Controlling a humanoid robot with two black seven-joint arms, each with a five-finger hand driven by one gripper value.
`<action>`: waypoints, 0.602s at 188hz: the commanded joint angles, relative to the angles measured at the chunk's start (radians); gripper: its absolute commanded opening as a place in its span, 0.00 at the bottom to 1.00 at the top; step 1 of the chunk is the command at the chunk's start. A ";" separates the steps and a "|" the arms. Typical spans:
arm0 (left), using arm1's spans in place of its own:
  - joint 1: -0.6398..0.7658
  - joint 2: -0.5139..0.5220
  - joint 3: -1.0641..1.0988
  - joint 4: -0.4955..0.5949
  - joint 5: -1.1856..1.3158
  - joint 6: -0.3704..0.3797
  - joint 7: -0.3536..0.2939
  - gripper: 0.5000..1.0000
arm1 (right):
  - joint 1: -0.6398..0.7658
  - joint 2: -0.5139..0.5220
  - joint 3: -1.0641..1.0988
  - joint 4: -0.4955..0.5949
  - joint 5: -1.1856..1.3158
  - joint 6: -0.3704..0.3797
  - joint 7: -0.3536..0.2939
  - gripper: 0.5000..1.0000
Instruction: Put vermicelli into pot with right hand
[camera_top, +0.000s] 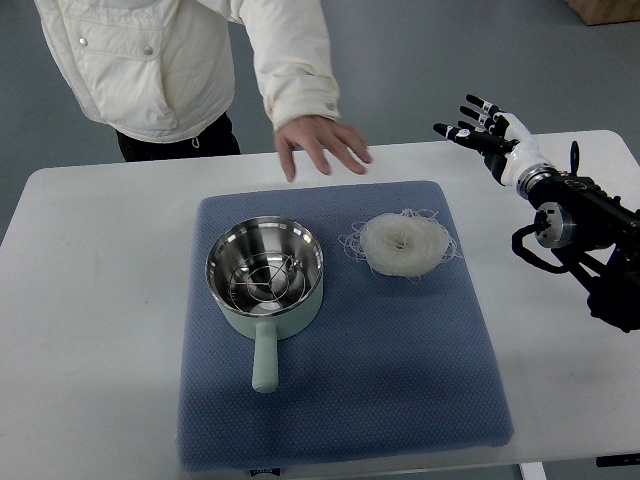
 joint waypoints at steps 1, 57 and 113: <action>0.000 0.000 -0.003 0.002 0.000 0.000 -0.001 1.00 | 0.000 0.002 0.000 0.000 0.000 0.000 0.000 0.85; 0.000 0.000 -0.001 0.002 0.000 0.000 -0.004 1.00 | -0.002 0.003 -0.005 0.000 0.000 0.001 0.000 0.85; 0.000 0.000 -0.001 0.006 0.000 0.000 -0.004 1.00 | -0.002 0.000 -0.003 0.000 0.000 0.027 0.007 0.85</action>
